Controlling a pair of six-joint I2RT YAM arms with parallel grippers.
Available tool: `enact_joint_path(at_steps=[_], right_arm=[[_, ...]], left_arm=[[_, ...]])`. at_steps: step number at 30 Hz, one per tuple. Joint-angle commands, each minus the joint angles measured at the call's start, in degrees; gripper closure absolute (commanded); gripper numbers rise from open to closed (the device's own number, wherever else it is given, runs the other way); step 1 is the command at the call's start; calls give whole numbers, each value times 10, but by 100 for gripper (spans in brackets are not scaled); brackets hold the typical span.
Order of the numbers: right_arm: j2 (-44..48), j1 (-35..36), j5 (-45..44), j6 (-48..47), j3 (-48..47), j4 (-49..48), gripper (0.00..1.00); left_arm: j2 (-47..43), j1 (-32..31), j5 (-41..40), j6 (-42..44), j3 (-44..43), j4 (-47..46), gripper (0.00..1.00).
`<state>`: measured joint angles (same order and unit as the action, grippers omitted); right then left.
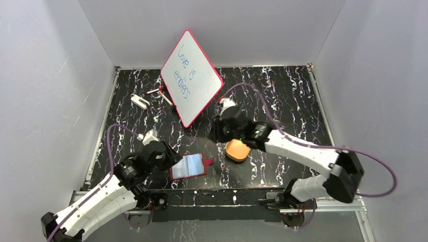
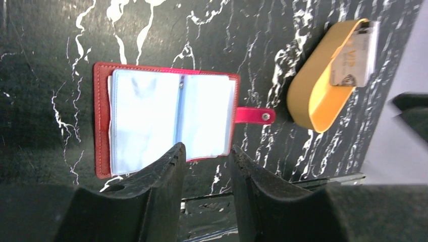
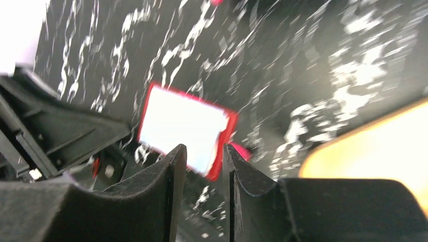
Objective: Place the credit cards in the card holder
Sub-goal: Turn over the card slot in the card holder, then pick up the credit card from the storage box.
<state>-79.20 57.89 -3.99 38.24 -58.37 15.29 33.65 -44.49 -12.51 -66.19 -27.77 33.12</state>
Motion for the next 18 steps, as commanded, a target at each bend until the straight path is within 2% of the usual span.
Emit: enact_joint_path(at_steps=[1, 5, 8, 11, 14, 18], right_arm=[[82, -74, -132, -120, -17, 103, 59], [107, -188, -139, -189, -19, 170, 55], [110, -229, -139, -225, 5, 173, 42], [88, -251, -124, -233, 19, 170, 35], [71, -253, -106, -230, 36, 140, 25], [30, -253, -131, -227, 33, 137, 2]], left_arm=[[-41, -2, -42, 4, -10, 9, 63], [-61, -2, -44, -1, 5, -2, 62], [-50, -2, -37, -5, 13, -4, 62], [-26, -2, -23, -2, 16, -9, 62], [-1, -2, -8, 8, 14, -17, 62], [19, -2, 9, 11, 15, -25, 62]])
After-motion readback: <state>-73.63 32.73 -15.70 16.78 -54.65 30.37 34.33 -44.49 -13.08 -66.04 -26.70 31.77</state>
